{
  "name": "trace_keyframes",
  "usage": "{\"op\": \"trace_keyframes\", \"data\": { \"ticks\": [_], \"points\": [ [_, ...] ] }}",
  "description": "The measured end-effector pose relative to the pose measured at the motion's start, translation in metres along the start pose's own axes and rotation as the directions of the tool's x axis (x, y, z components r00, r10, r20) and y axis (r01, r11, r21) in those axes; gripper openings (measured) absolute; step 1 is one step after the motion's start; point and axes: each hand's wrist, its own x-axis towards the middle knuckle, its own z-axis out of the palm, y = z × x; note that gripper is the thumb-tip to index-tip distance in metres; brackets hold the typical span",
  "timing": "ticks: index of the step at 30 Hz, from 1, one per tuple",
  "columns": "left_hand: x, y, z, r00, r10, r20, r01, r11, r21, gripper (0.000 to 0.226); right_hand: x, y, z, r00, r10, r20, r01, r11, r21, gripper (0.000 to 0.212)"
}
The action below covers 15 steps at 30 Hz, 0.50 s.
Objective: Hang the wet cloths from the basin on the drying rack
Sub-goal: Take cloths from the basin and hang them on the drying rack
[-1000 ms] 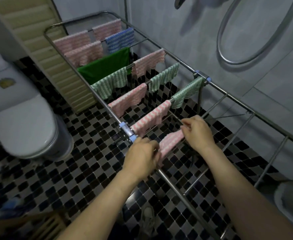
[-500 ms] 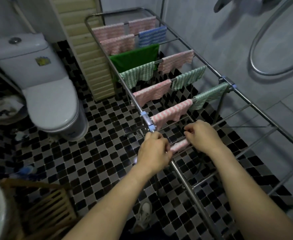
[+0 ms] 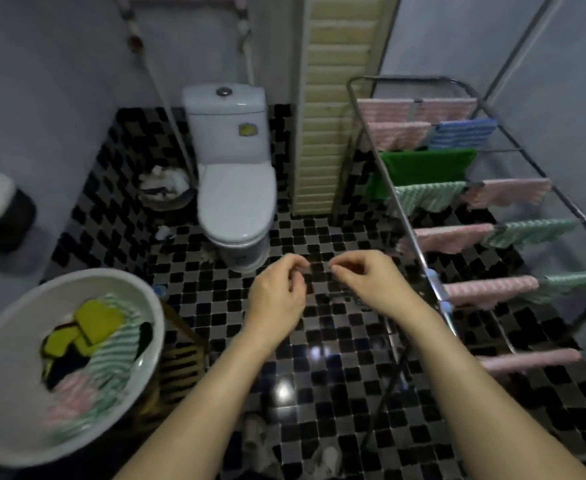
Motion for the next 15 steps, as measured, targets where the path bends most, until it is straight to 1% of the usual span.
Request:
{"op": "trace_keyframes", "data": {
  "ticks": [2, 3, 4, 6, 9, 11, 13, 15],
  "points": [
    [-0.001, -0.03, -0.039, 0.993, -0.068, -0.1, 0.073, 0.996, 0.05, 0.026, 0.019, -0.036, 0.037, 0.994, -0.058, 0.092, 0.057, 0.998, 0.019, 0.02],
    [0.0, -0.034, -0.043, 0.991, -0.086, -0.103, 0.095, 0.992, 0.084, 0.029, 0.019, -0.041, 0.043, 0.993, -0.056, 0.101, 0.052, 0.998, 0.045, 0.019],
    [-0.005, -0.053, -0.066, 0.977, -0.133, -0.165, 0.151, 0.983, 0.101, 0.031, 0.031, -0.061, 0.067, 0.982, -0.091, 0.168, 0.081, 0.995, 0.061, 0.019],
    [-0.012, -0.076, -0.091, 0.95, -0.208, -0.231, 0.242, 0.962, 0.128, 0.032, 0.041, -0.081, 0.097, 0.963, -0.112, 0.244, 0.09, 0.991, 0.097, 0.017],
    [-0.033, -0.122, -0.131, 0.86, -0.378, -0.343, 0.435, 0.894, 0.107, 0.024, 0.053, -0.118, 0.152, 0.916, -0.133, 0.378, 0.083, 0.986, 0.146, 0.019],
    [-0.049, -0.154, -0.151, 0.788, -0.478, -0.387, 0.551, 0.828, 0.1, 0.018, 0.058, -0.14, 0.188, 0.873, -0.139, 0.467, 0.081, 0.987, 0.142, 0.026],
    [-0.066, -0.186, -0.166, 0.713, -0.576, -0.401, 0.653, 0.753, 0.079, 0.02, 0.062, -0.154, 0.226, 0.817, -0.121, 0.564, 0.072, 0.992, 0.108, 0.033],
    [-0.081, -0.211, -0.174, 0.653, -0.664, -0.364, 0.732, 0.677, 0.08, 0.026, 0.066, -0.159, 0.262, 0.76, -0.081, 0.645, 0.042, 0.996, 0.075, 0.039]
  ]
}}
